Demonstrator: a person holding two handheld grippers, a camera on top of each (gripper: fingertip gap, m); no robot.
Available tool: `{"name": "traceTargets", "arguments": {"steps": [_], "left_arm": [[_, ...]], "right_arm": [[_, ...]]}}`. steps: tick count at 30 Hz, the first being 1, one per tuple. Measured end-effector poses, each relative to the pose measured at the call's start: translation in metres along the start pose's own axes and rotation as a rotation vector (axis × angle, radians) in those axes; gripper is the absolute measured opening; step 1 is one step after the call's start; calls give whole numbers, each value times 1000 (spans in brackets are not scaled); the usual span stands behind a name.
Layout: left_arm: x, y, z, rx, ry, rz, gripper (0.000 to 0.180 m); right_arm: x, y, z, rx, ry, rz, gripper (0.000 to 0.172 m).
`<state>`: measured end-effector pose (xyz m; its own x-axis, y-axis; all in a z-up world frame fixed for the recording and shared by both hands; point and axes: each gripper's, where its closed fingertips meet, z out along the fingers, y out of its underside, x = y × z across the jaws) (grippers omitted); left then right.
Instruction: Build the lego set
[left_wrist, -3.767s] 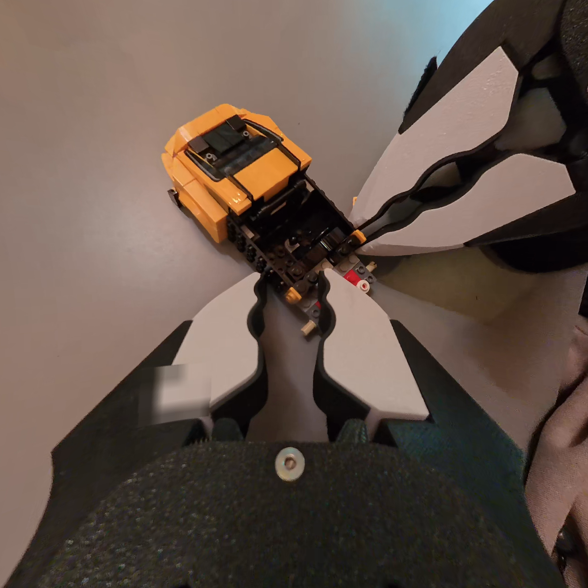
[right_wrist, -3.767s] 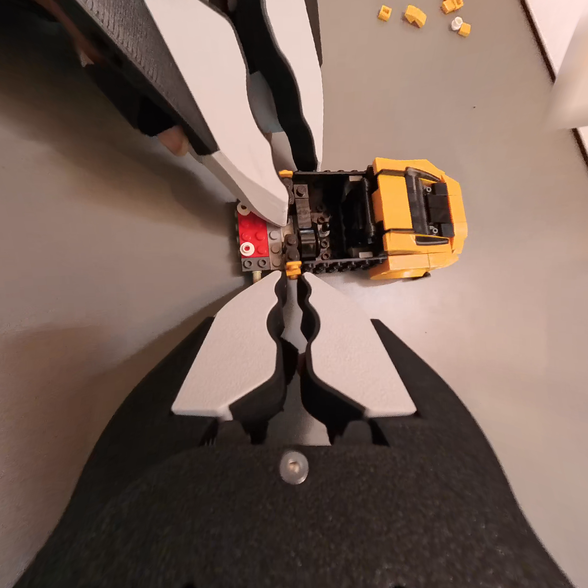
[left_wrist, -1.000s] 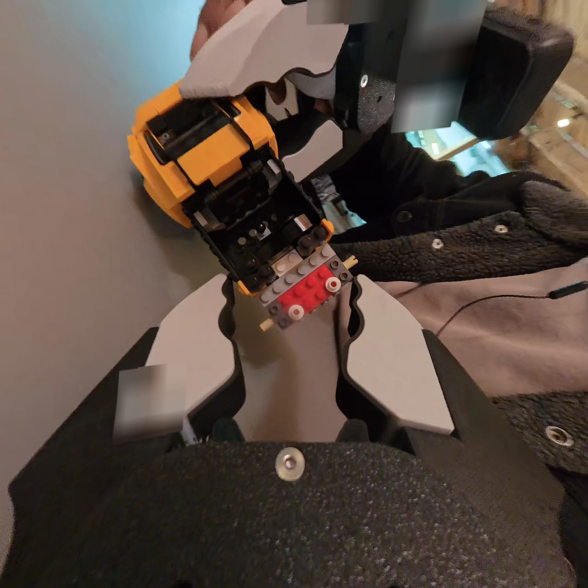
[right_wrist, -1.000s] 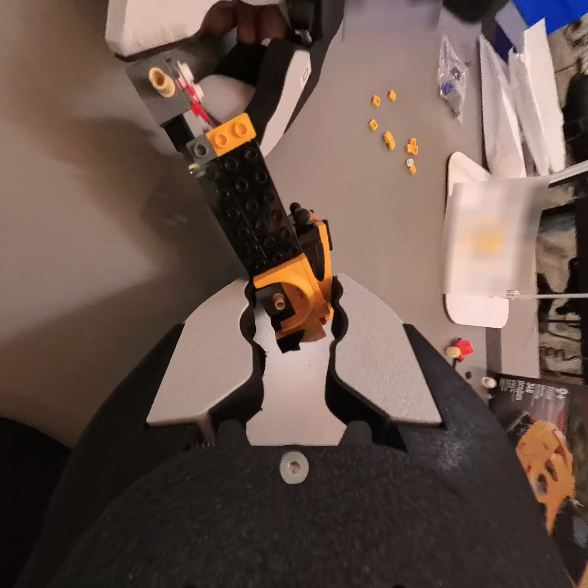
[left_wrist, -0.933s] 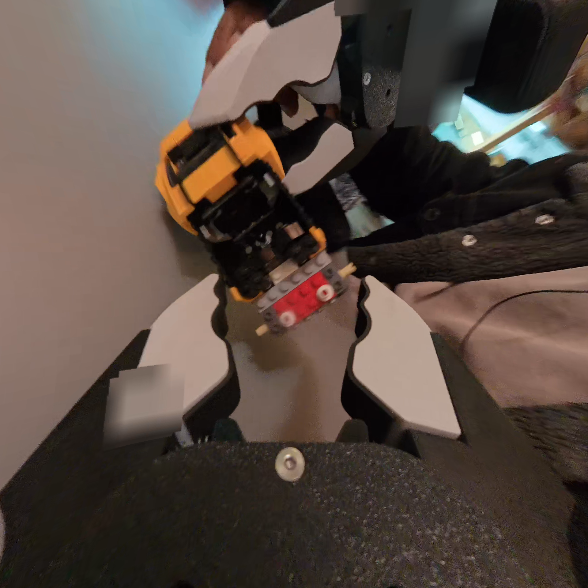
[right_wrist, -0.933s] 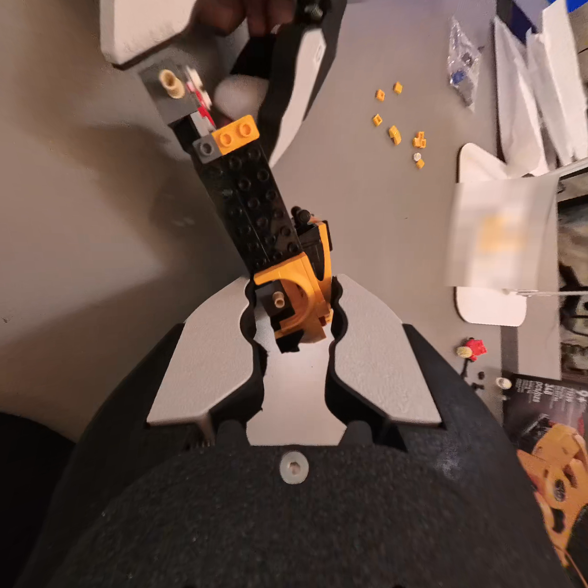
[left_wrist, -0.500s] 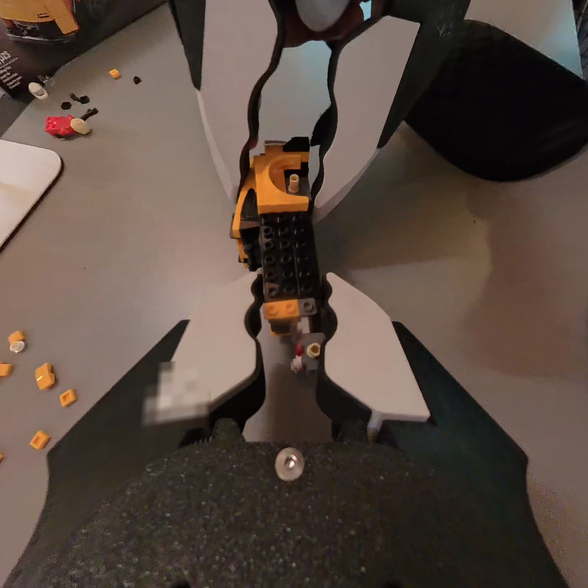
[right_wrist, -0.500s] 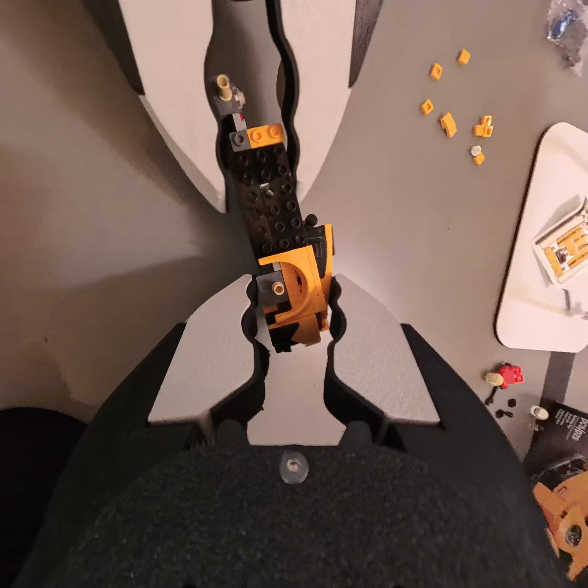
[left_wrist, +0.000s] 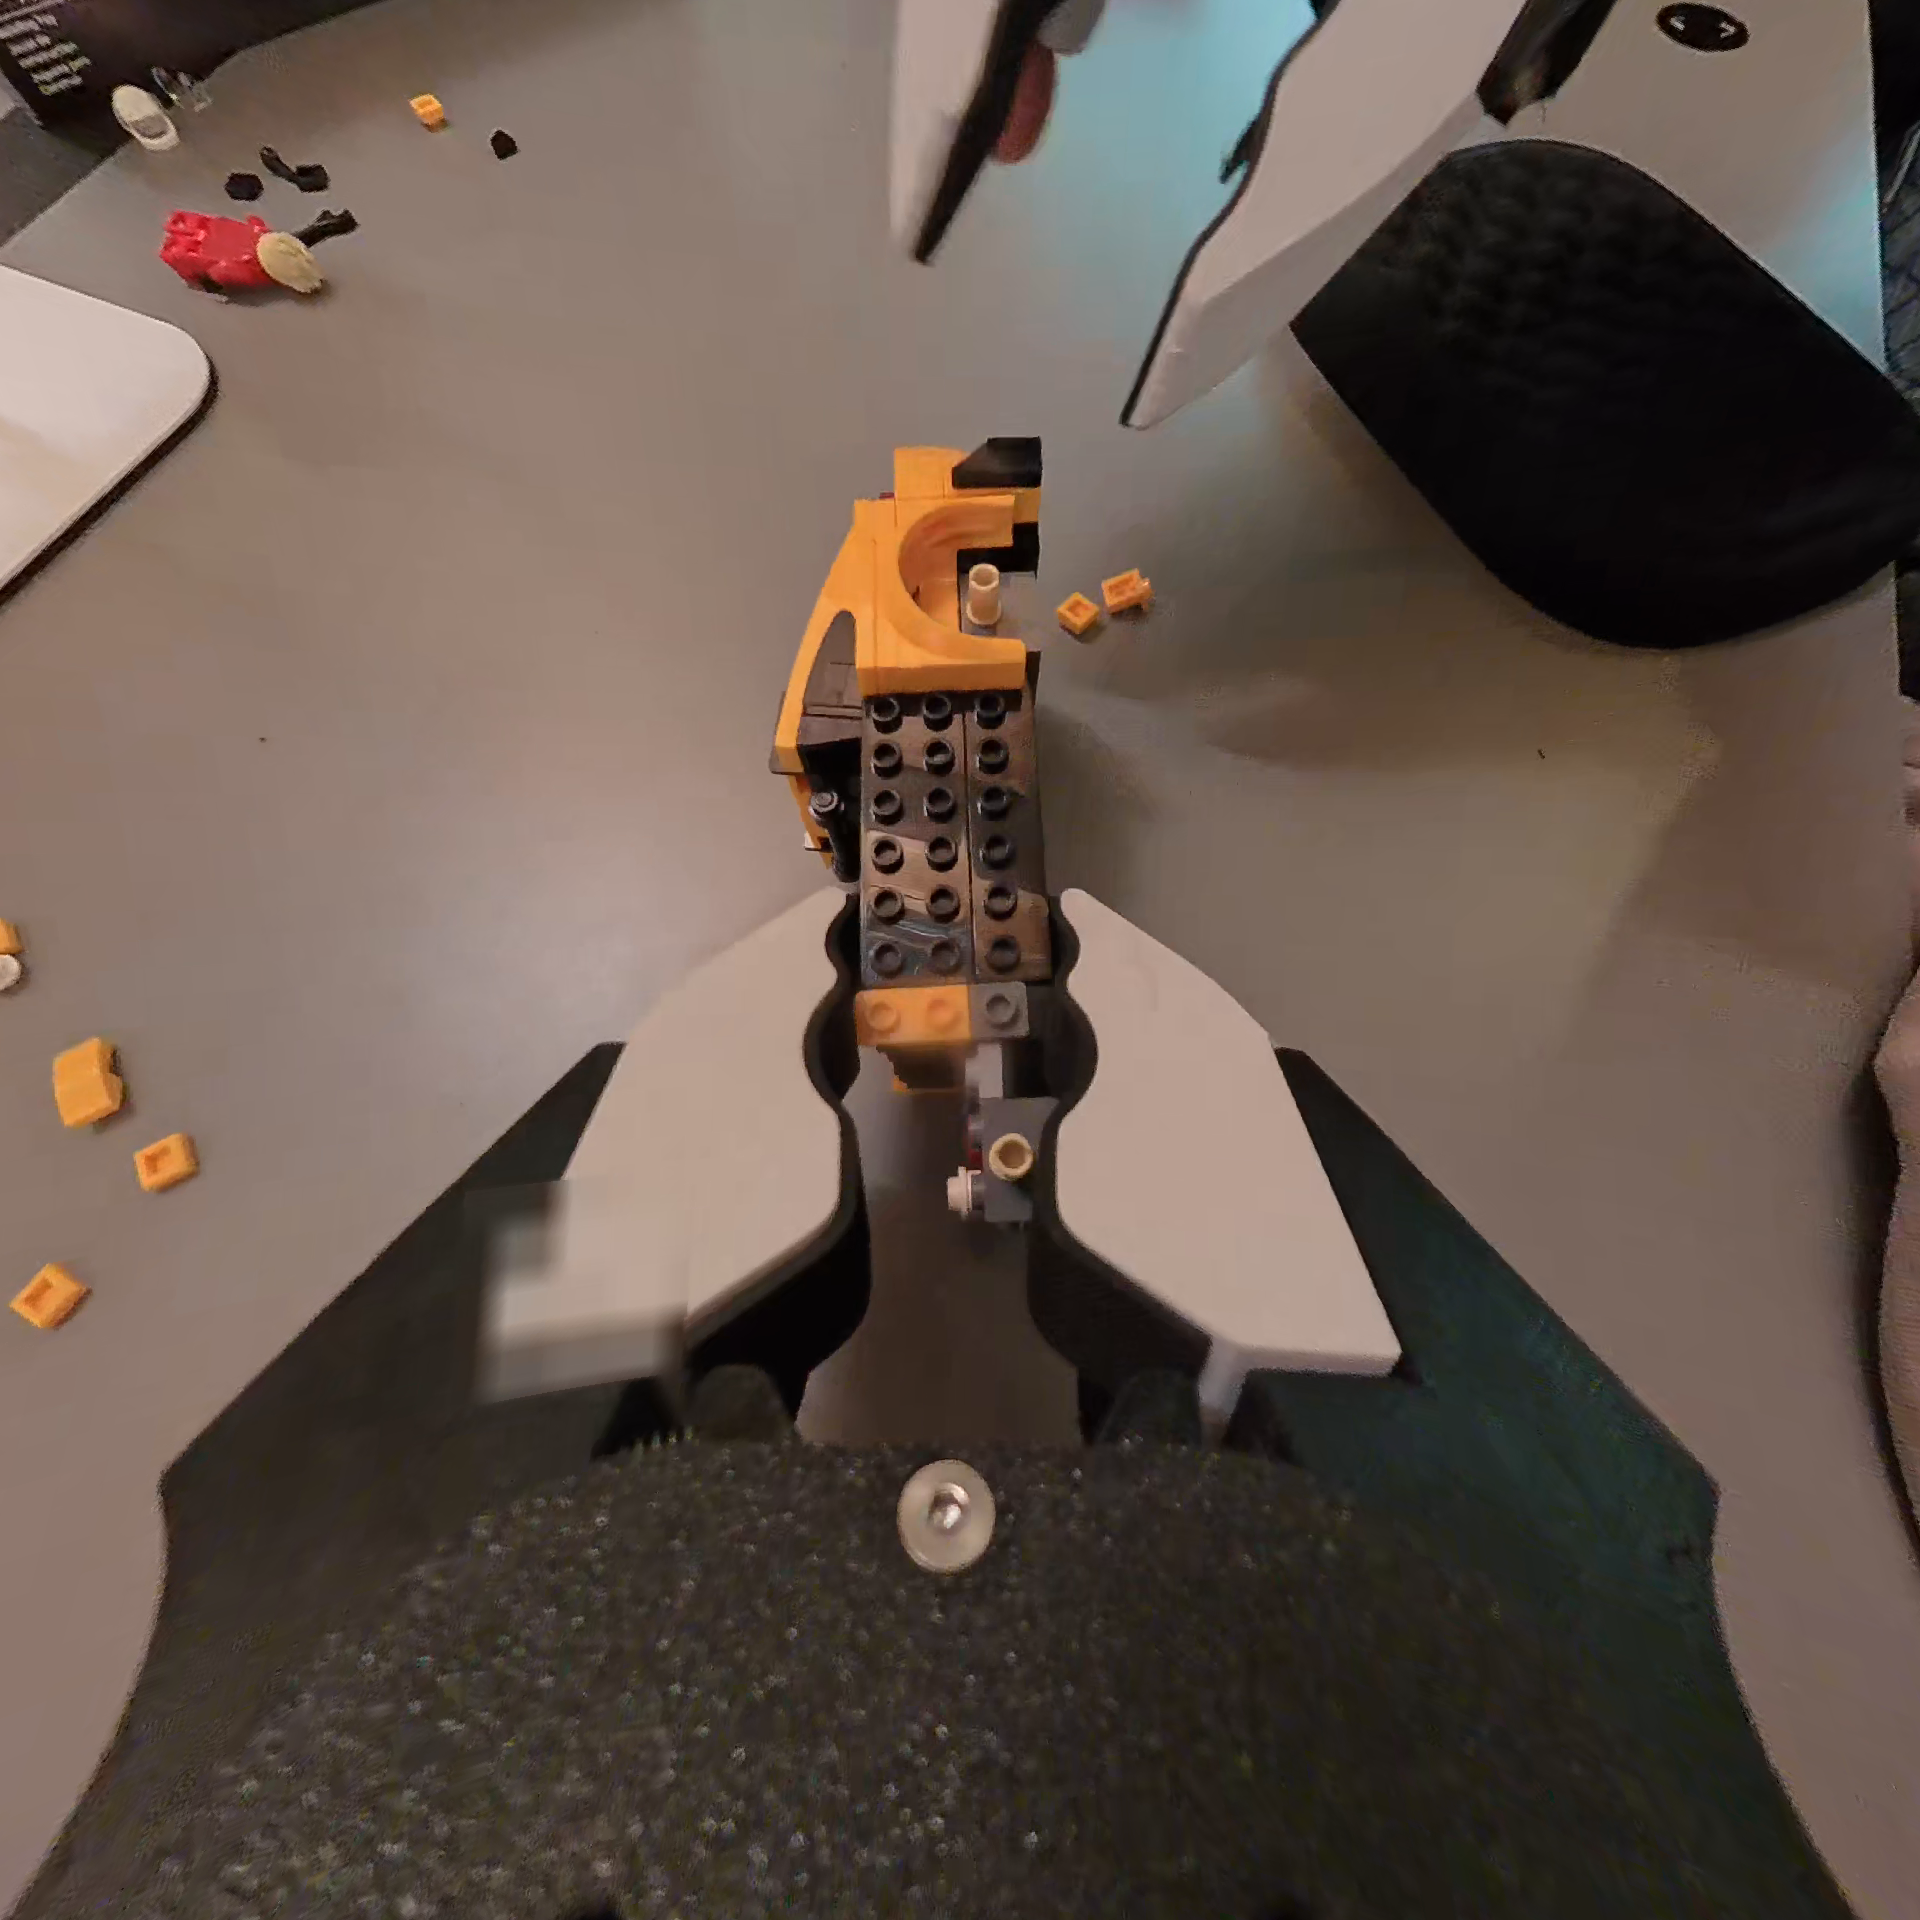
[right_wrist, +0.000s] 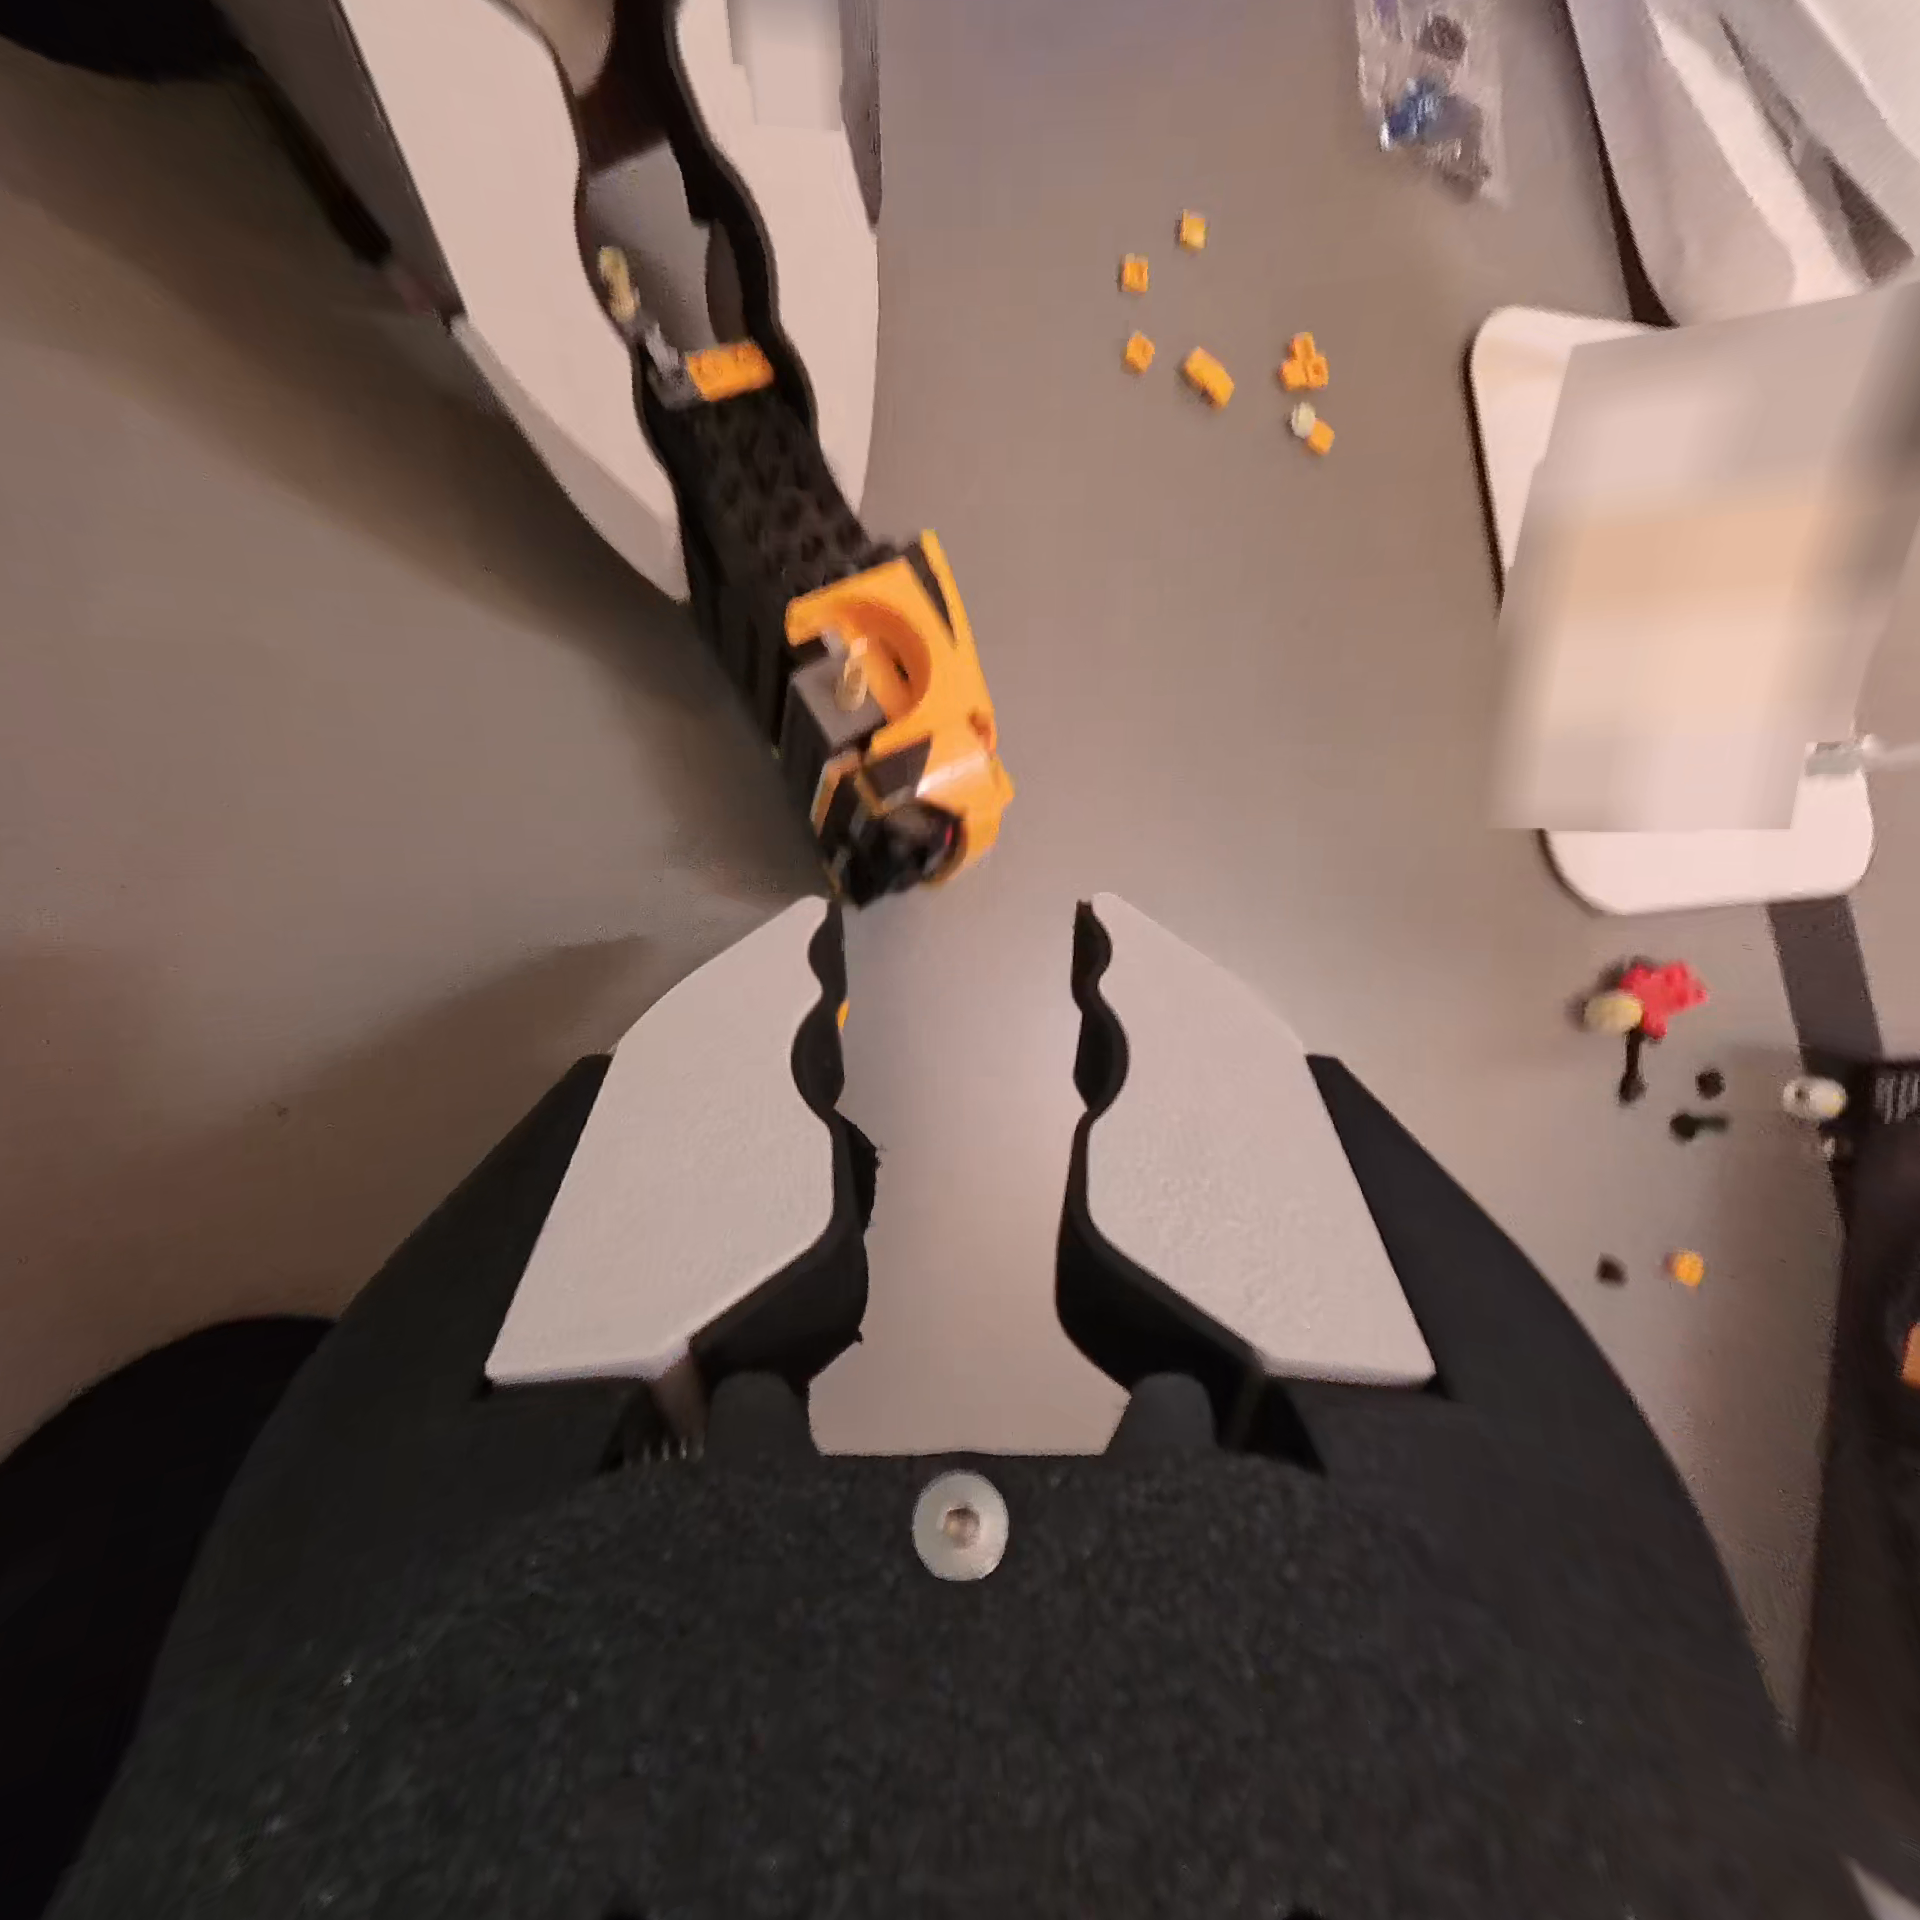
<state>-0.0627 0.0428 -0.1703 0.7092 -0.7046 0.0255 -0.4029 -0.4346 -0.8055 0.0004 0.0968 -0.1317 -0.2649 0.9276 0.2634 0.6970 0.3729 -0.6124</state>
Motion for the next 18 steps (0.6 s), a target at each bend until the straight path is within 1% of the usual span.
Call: {"name": "traceTargets", "arguments": {"steps": [3, 6, 12, 15, 18], "left_arm": [[-2, -1, 2, 11, -14, 9, 33], [-6, -2, 4, 18, -51, 42, 35], [-9, -4, 7, 31, -94, 78, 36], [-6, -6, 5, 46, -76, 81, 42], [-2, -13, 1, 88, -42, 64, 47]], "right_arm": [[-8, 28, 0, -36, 20, 43, 37], [-17, 43, 7, -61, 34, 48, 35], [-22, 42, 19, -77, 57, 26, 35], [-23, 41, 20, -61, 65, 54, 35], [-25, 50, 21, -85, 72, 72, 35]]}}
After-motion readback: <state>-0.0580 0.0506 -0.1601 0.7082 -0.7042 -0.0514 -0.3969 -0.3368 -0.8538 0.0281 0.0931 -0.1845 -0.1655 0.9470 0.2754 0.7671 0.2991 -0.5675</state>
